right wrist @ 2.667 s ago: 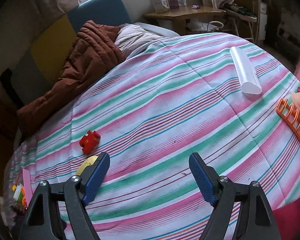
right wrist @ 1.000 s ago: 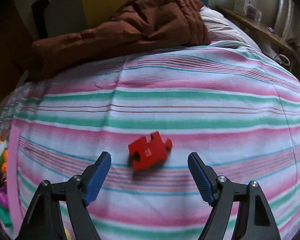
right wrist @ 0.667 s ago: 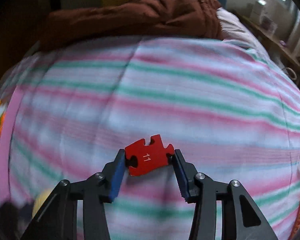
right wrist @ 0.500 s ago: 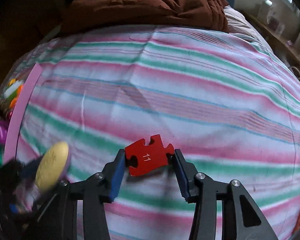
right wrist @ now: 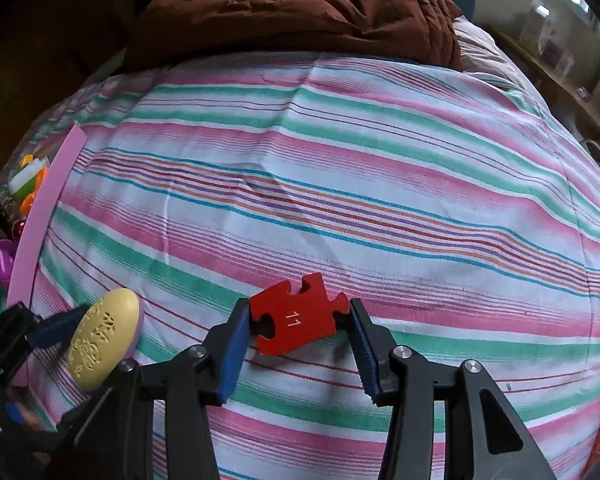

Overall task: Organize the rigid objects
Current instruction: 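Carry the yellow mold into the tray and release it with left gripper while right gripper carries the puzzle piece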

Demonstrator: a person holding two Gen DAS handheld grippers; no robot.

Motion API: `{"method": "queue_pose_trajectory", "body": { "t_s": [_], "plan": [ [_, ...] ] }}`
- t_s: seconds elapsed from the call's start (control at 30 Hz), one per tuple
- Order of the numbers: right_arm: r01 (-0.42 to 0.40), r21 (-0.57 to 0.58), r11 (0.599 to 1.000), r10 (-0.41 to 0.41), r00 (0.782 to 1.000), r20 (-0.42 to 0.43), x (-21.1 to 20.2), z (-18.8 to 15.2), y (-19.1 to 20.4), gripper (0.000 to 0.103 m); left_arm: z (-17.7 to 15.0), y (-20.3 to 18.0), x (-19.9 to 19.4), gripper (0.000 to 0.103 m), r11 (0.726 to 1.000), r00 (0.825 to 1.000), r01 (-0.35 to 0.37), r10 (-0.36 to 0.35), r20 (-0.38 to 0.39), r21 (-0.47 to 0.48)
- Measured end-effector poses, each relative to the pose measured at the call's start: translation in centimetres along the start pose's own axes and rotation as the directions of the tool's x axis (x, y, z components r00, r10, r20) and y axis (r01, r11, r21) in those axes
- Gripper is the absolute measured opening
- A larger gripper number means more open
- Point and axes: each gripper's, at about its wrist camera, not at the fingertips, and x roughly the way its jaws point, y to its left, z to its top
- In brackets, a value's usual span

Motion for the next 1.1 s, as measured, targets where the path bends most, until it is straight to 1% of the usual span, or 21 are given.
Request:
{"method": "queue_pose_trajectory", "body": {
  "t_s": [0.07,0.1,0.13,0.2,0.3,0.4,0.47,0.57,0.67,0.83,0.93,1.1],
  "plan": [
    [0.008,-0.011,1.000,-0.008,1.000,0.004,0.1,0.0,0.2,0.048,0.1,-0.4,0.3,0.057,0.999,1.000,-0.027,0.027,-0.001,0.027],
    [0.012,-0.020,1.000,-0.012,1.000,0.006,0.3,0.2,0.3,0.048,0.1,-0.6,0.4,0.049,0.998,0.999,-0.047,0.046,0.003,0.042],
    [0.021,-0.034,0.999,-0.020,1.000,0.010,0.3,0.1,0.4,0.048,0.0,-0.9,0.4,0.044,0.996,0.998,-0.067,0.066,0.016,0.061],
    [0.029,-0.048,0.998,-0.028,0.999,0.018,0.4,0.1,0.6,0.048,0.0,-0.7,0.3,0.044,0.997,0.998,-0.068,0.067,0.018,0.044],
    [0.011,-0.034,0.999,-0.010,1.000,0.017,0.6,0.2,0.2,0.048,-0.5,-0.3,-0.6,0.044,0.995,0.995,-0.096,0.096,0.028,0.011],
    [0.011,-0.039,0.999,-0.010,1.000,0.017,0.8,0.3,0.3,0.049,-1.1,0.3,-2.0,0.044,0.996,0.996,-0.083,0.084,0.031,-0.033],
    [0.011,-0.045,0.999,-0.010,1.000,0.023,0.8,0.3,0.3,0.049,-1.3,0.7,-3.2,0.044,0.995,0.995,-0.088,0.091,0.045,-0.056],
    [0.015,-0.050,0.999,-0.013,0.999,0.029,0.9,0.3,0.4,0.049,-1.4,0.9,-5.3,0.044,0.991,0.990,-0.113,0.118,0.079,-0.068],
    [0.038,-0.074,0.996,-0.035,0.999,0.041,0.9,0.2,0.9,0.048,-1.4,1.6,-7.6,0.044,0.987,0.984,-0.128,0.138,0.112,-0.095],
    [0.057,-0.095,0.994,-0.051,0.997,0.058,0.9,0.1,1.1,0.048,-1.7,2.6,-10.8,0.044,0.979,0.971,-0.154,0.175,0.164,-0.130],
    [0.066,-0.105,0.992,-0.059,0.996,0.067,0.9,0.0,1.3,0.048,-2.1,3.4,-12.2,0.044,0.974,0.963,-0.177,0.201,0.177,-0.143],
    [0.072,-0.109,0.991,-0.063,0.995,0.078,0.9,-0.2,1.5,0.048,-2.7,4.9,-13.5,0.044,0.965,0.960,-0.189,0.221,0.174,-0.183]
  ]
}}
